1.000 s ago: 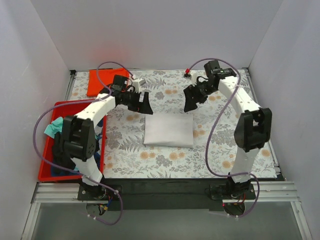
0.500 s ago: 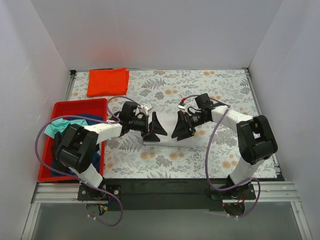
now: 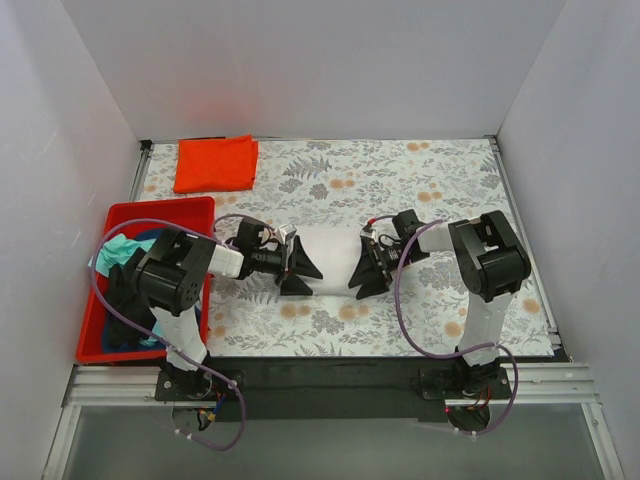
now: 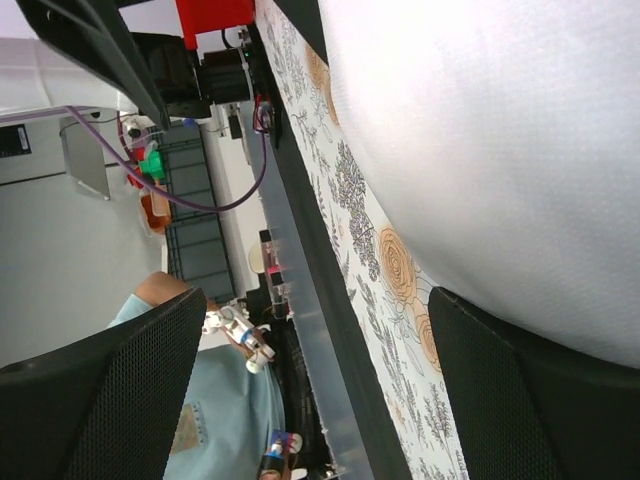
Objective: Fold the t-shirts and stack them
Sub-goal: Fold the tshirt
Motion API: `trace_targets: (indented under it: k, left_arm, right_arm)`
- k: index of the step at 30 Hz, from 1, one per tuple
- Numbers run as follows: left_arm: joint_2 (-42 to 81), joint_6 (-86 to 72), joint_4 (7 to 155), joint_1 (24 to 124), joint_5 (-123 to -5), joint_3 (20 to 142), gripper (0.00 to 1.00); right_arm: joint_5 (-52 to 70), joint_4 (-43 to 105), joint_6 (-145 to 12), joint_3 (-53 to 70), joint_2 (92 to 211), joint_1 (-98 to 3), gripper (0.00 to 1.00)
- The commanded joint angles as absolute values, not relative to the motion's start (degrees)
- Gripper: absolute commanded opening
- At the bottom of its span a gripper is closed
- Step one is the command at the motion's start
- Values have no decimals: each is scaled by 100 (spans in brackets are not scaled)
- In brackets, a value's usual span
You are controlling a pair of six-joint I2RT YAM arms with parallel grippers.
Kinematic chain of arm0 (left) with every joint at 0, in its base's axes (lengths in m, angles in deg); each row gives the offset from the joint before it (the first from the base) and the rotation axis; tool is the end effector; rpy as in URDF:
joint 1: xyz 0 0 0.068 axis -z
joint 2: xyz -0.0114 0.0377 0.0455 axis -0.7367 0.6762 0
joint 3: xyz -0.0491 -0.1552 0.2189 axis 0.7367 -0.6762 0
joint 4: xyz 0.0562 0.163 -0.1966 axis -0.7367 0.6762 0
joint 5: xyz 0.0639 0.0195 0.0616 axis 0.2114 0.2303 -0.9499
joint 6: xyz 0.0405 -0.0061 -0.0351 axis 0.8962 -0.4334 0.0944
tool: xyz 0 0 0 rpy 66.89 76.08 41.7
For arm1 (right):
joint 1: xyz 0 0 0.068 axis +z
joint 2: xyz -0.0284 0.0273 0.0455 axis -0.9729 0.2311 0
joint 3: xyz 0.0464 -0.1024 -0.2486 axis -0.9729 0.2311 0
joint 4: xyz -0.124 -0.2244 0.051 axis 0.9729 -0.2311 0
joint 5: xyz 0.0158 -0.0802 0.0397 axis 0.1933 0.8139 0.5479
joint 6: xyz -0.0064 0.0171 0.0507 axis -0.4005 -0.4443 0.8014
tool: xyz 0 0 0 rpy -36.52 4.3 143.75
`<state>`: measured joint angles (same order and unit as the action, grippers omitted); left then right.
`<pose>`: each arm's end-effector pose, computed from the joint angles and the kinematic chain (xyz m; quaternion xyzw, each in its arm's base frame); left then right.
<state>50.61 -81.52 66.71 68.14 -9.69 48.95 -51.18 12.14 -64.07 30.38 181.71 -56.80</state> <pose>0.2749 -0.1376 0.0960 0.2844 -0.7713 0.5254 0.2194 0.2884 0.1391 0.0998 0.1387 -0.8150 -0.5606 0.0475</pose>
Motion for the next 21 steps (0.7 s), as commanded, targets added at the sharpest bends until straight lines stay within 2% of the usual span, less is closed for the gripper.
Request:
trace_targets:
  k: [1, 6, 11, 16, 21]
  left_arm:
    - [5402, -7962, 7061, 6582, -1635, 4630, 85]
    - [4911, -7664, 7245, 6564, -1495, 4603, 84]
    - [3666, -7101, 7833, 6556, -1170, 5015, 85]
    - [2951, -6741, 8555, 6512, -1248, 5622, 87]
    - [2660, -6951, 8669, 6108, -1389, 6166, 89]
  right_arm:
    - [-4318, 983, -6887, 3144, 18519, -5862, 98]
    - [-4441, 351, -7337, 2838, 18072, -5853, 98]
    - [-4607, -63, -7583, 2188, 17061, -5836, 98]
    - [-4345, 24, -7425, 1669, 16516, -5520, 98]
    - [-4414, 990, -6514, 1615, 16934, -5054, 98]
